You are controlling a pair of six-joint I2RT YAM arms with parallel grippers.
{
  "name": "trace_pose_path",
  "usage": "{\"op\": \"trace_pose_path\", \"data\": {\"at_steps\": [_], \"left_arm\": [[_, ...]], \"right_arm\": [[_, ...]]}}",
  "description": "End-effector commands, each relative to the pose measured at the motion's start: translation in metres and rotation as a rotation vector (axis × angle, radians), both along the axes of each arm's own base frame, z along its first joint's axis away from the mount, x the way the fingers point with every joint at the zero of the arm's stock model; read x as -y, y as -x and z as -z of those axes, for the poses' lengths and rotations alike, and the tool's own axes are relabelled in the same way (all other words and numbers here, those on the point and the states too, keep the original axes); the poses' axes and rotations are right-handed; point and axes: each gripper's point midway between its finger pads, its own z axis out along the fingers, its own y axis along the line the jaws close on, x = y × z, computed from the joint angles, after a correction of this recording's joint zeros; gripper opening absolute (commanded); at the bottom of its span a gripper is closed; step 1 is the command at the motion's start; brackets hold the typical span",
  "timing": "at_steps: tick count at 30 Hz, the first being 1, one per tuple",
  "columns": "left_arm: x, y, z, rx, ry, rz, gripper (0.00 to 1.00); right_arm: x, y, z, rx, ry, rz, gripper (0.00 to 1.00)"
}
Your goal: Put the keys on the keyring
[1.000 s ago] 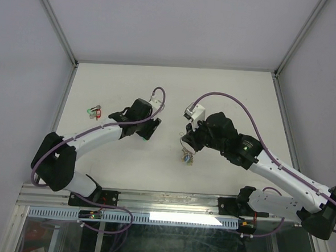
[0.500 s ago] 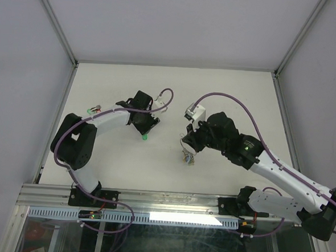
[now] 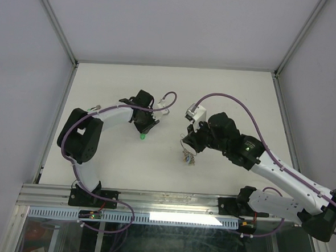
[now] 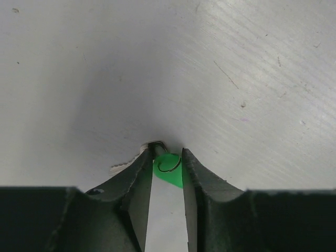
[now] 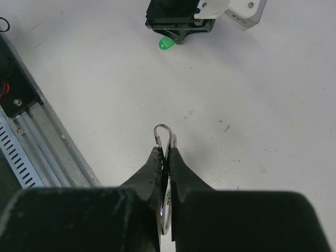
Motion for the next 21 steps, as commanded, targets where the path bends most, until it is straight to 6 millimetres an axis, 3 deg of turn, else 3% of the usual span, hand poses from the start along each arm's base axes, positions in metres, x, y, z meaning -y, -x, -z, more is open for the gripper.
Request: {"op": "trace_pose_path", "data": {"at_steps": [1, 5, 11, 16, 21], "left_arm": [[0.001, -0.009, -0.005, 0.008, 0.009, 0.028, 0.21], [0.001, -0.009, -0.005, -0.005, 0.004, 0.026, 0.01], [0.005, -0.014, -0.025, 0.037, 0.037, 0.005, 0.0], [0.019, -0.015, -0.073, 0.126, 0.167, -0.007, 0.0], [0.031, 0.0, -0.138, 0.267, 0.373, -0.02, 0.0]], "right_arm": [[-0.004, -0.002, -0.023, 0.055, -0.065, -0.014, 0.0], [-0.004, -0.003, -0.024, 0.057, -0.068, -0.011, 0.0], [-0.001, -0.004, -0.026, 0.067, -0.075, 0.004, 0.0], [0.001, -0.004, -0.031, 0.085, -0.099, 0.019, 0.0], [0.002, -0.007, -0.043, 0.111, -0.153, 0.042, 0.0]]}}
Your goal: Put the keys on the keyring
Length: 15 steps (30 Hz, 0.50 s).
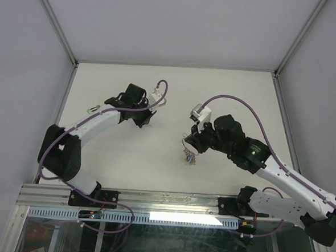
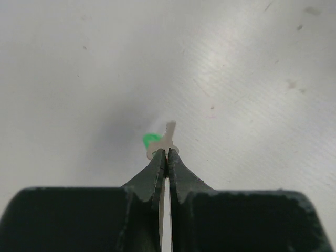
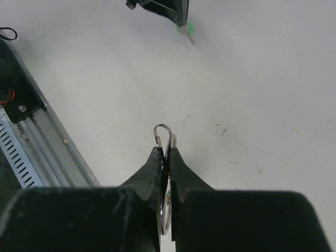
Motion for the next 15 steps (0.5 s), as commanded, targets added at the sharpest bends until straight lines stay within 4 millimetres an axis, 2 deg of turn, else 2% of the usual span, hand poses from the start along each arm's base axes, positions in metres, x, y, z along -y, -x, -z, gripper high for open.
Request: {"op": "trace_pose_path", "data": {"at_steps": [1, 3, 5, 8, 15], "left_arm": [[0.022, 0.004, -0.094, 0.214, 0.288, 0.0, 0.0], [0.026, 0.015, -0.118, 0.264, 0.381, 0.007, 0.0], [0.029, 0.027, -0.151, 0.338, 0.487, 0.018, 0.0], [0.032, 0.045, -0.186, 0.408, 0.618, 0.039, 0.0], [0.035, 0.085, -0.253, 0.514, 0.882, 0.106, 0.0]], "right_arm": [[-0.006, -0.01, -0.038, 0.09, -0.135, 0.032, 0.0], [-0.007, -0.01, -0.045, 0.098, -0.165, 0.036, 0.0], [-0.009, -0.011, -0.052, 0.106, -0.204, 0.043, 0.0], [-0.013, -0.011, -0.065, 0.111, -0.278, 0.052, 0.0], [-0.026, -0.009, -0.099, 0.062, -0.424, 0.063, 0.0]]}}
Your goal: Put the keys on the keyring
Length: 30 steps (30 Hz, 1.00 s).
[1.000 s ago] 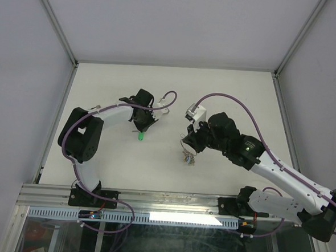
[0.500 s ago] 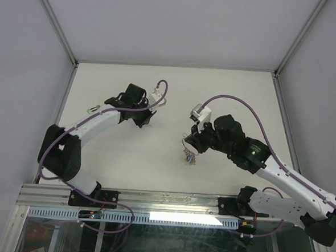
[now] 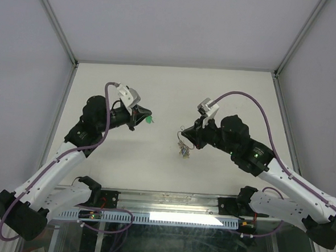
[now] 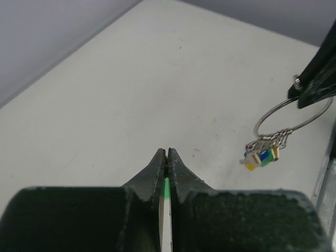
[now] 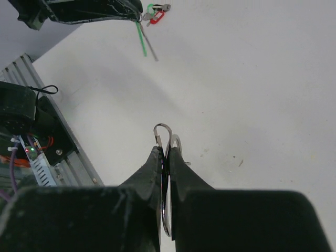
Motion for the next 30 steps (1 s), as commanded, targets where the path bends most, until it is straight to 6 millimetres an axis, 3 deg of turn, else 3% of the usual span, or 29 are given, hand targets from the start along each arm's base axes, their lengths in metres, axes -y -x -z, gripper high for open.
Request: {"op": "trace_pose_path", "data": {"at_steps": [1, 7, 14, 22, 30], "left_arm": [[0.013, 0.026, -0.065, 0.112, 0.238, 0.116, 0.0], [0.015, 0.061, -0.115, 0.234, 0.456, 0.236, 0.0], [0.018, 0.09, -0.14, 0.325, 0.526, 0.379, 0.0], [0.023, 0.109, -0.144, 0.38, 0.511, 0.507, 0.0], [0.029, 0.111, -0.142, 0.402, 0.487, 0.564, 0.0]], "right_arm": [[-0.015, -0.002, -0.068, 0.028, -0.24, 0.007, 0.0], [-0.034, 0.006, -0.092, -0.093, -0.345, -0.038, 0.0], [-0.045, 0.01, -0.123, -0.167, -0.485, -0.054, 0.0], [-0.058, 0.014, -0.146, -0.267, -0.594, -0.079, 0.0], [-0.071, 0.025, -0.154, -0.289, -0.595, -0.113, 0.0]]}}
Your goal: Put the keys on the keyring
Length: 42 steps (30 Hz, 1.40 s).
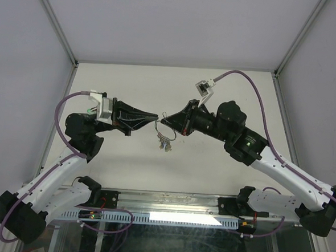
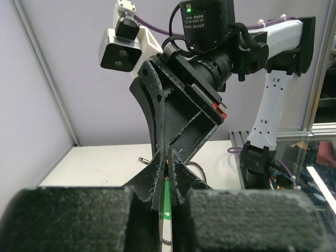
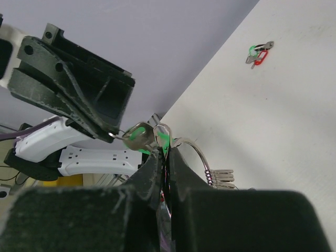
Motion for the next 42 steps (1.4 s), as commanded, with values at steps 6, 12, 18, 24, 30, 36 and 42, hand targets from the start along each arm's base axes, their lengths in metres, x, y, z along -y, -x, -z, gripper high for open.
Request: {"op": "trace_pose_path", "data": {"at_steps": [6, 12, 18, 24, 30, 36, 42], "left_arm": [[-0.001, 0.013, -0.013, 0.097, -0.001, 0.053, 0.0], [-0.002, 0.015, -0.013, 0.101, -0.004, 0.056, 0.0], [-0.002, 0.014, -0.016, 0.107, 0.005, 0.047, 0.0], [-0.003, 0.009, -0.017, 0.111, 0.01, 0.015, 0.0], [-0.004, 0.003, -0.016, 0.109, 0.007, -0.022, 0.0], [-0.005, 0.0, -0.018, 0.113, 0.013, -0.046, 0.0], [-0.006, -0.002, -0.02, 0.118, 0.018, -0.064, 0.0]], "right_arm": [[-0.01, 0.022, -0.062, 0.081, -0.133, -0.055, 0.0], [-0.011, 0.026, -0.065, 0.085, -0.141, -0.065, 0.0], [-0.014, 0.028, -0.062, 0.062, -0.137, -0.075, 0.0], [-0.016, 0.03, -0.061, 0.036, -0.144, -0.085, 0.0], [-0.017, 0.034, -0.061, 0.014, -0.156, -0.107, 0.0], [-0.018, 0.037, -0.06, -0.004, -0.161, -0.121, 0.0], [-0.022, 0.041, -0.057, -0.032, -0.161, -0.149, 0.0]]}}
